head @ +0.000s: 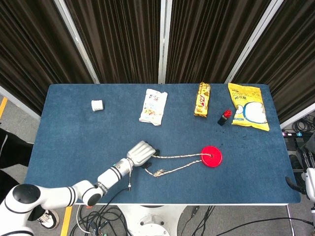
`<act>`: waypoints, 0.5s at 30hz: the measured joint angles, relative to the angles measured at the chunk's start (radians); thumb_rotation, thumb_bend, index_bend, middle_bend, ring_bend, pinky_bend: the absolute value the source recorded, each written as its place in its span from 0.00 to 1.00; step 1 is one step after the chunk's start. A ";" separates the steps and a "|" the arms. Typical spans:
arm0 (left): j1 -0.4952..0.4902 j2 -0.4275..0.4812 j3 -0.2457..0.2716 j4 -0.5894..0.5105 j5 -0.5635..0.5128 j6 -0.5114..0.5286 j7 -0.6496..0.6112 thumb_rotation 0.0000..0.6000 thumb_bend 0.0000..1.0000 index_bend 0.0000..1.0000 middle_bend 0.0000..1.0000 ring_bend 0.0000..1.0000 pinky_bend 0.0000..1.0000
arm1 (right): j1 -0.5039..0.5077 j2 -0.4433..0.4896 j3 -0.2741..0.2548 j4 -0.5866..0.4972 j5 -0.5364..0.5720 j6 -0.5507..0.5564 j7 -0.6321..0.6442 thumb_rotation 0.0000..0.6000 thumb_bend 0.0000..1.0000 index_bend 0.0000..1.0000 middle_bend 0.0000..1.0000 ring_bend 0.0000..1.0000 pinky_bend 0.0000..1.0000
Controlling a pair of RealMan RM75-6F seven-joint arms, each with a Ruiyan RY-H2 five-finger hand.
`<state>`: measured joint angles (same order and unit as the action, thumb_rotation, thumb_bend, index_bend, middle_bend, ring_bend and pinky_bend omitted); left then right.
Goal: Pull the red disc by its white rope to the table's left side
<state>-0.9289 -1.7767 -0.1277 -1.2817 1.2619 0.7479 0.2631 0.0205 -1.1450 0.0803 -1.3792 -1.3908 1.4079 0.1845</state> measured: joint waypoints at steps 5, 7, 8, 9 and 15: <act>0.013 0.002 0.002 -0.006 0.008 0.044 0.010 1.00 0.35 0.69 0.90 0.66 0.62 | 0.000 0.003 0.001 -0.006 0.001 -0.002 -0.004 1.00 0.16 0.00 0.00 0.00 0.00; 0.021 0.007 0.002 -0.013 0.014 0.070 0.016 1.00 0.35 0.73 0.91 0.67 0.63 | 0.000 0.005 0.001 -0.009 0.001 -0.003 -0.006 1.00 0.16 0.00 0.00 0.00 0.00; 0.029 0.013 0.003 -0.018 0.018 0.089 0.022 1.00 0.35 0.73 0.92 0.67 0.63 | 0.001 0.006 0.001 -0.009 0.002 -0.003 -0.007 1.00 0.16 0.00 0.00 0.00 0.00; 0.035 0.019 0.004 -0.024 0.022 0.104 0.027 1.00 0.35 0.74 0.92 0.67 0.63 | 0.001 0.006 0.001 -0.010 0.002 -0.004 -0.007 1.00 0.17 0.00 0.01 0.00 0.00; 0.086 0.099 0.017 -0.097 0.036 0.193 0.073 1.00 0.35 0.77 0.93 0.67 0.63 | 0.003 0.006 0.001 -0.019 0.003 -0.007 -0.020 1.00 0.18 0.00 0.01 0.00 0.00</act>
<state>-0.8425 -1.6782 -0.1104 -1.3790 1.2982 0.9408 0.3362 0.0233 -1.1391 0.0813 -1.3986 -1.3880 1.4013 0.1646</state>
